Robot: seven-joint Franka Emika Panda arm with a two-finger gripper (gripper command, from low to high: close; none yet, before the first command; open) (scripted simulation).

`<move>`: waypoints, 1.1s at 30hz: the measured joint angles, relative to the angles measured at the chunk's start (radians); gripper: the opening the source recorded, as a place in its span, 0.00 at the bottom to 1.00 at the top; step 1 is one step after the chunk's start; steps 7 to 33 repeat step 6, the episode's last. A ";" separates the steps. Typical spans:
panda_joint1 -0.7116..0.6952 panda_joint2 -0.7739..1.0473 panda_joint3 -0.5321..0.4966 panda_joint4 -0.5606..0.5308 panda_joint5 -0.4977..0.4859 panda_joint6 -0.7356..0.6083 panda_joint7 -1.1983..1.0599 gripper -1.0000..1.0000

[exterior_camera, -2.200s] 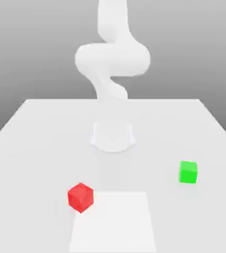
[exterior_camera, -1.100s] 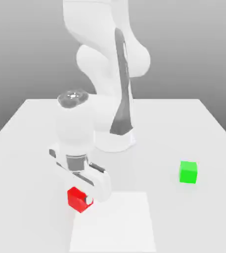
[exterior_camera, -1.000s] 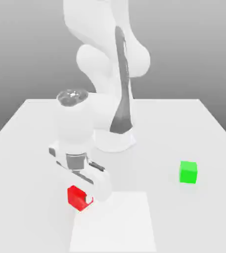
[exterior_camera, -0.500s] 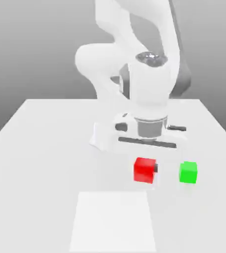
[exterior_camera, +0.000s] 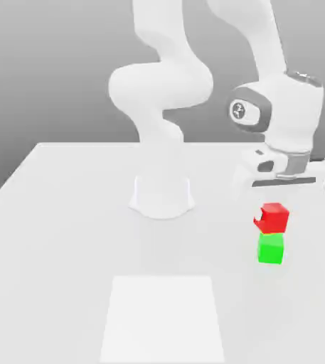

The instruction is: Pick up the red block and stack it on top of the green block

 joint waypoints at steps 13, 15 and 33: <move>-0.040 0.123 0.010 -0.001 -0.077 0.131 0.053 1.00; -0.040 0.123 0.010 -0.001 -0.077 0.131 0.053 1.00; -0.040 0.123 0.010 -0.001 -0.077 0.131 0.053 1.00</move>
